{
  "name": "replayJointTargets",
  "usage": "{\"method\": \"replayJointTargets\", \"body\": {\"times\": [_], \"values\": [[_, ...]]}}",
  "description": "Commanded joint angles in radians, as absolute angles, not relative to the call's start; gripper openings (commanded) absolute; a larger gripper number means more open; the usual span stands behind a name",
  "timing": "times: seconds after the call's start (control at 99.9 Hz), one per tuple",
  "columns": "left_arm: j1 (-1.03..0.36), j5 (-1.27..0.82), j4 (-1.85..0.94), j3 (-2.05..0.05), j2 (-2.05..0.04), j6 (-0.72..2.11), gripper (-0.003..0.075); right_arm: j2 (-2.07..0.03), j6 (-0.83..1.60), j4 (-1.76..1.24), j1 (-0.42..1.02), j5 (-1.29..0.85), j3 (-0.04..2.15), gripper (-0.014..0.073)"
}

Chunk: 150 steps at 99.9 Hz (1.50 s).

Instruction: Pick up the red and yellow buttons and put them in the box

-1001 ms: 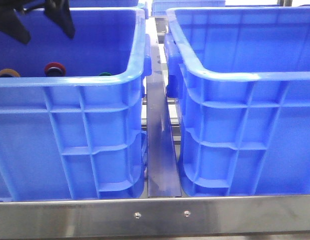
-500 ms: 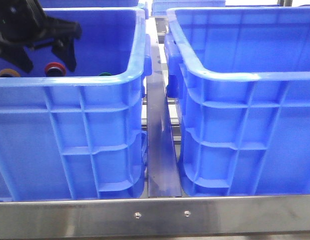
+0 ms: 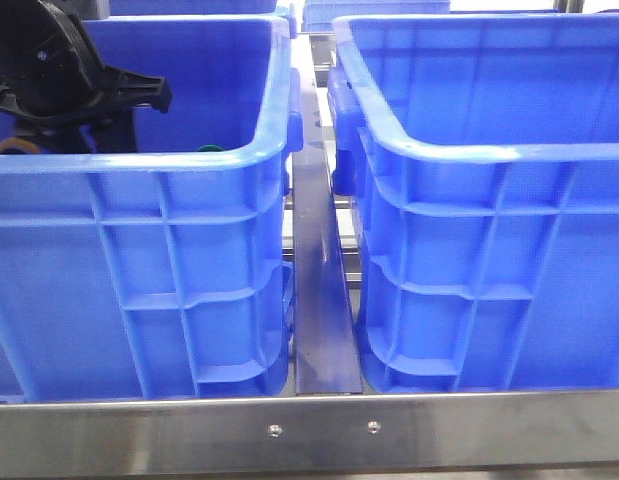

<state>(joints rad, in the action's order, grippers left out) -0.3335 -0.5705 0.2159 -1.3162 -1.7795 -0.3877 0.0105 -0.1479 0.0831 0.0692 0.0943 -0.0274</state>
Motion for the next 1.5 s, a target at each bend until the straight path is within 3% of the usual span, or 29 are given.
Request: {"method": "replayJointTargets", "body": {"times": [0.0, 0.44, 0.831, 1.151, 1.491], "values": [[-0.339, -0.519, 0.229, -1.348, -1.736, -0.400, -0.0025, 0.026, -0.148, 0.090, 0.070, 0.177, -0.032, -0.0068], [-0.473, -0.624, 0.282, -1.339, -1.539, -0.394, -0.0020, 0.026, -0.148, 0.090, 0.070, 0.177, -0.032, -0.0068], [-0.814, -0.754, 0.333, -1.339, -1.295, -0.385, -0.0020, 0.026, -0.148, 0.090, 0.070, 0.177, -0.032, -0.0068], [-1.127, -0.685, 0.371, -1.339, -1.224, -0.358, -0.0020, 0.026, -0.148, 0.090, 0.070, 0.177, -0.032, -0.0068], [-1.220, -0.646, 0.373, -1.339, -1.226, -0.358, -0.0020, 0.026, -0.175, 0.090, 0.070, 0.328, -0.010, -0.0068]]}}
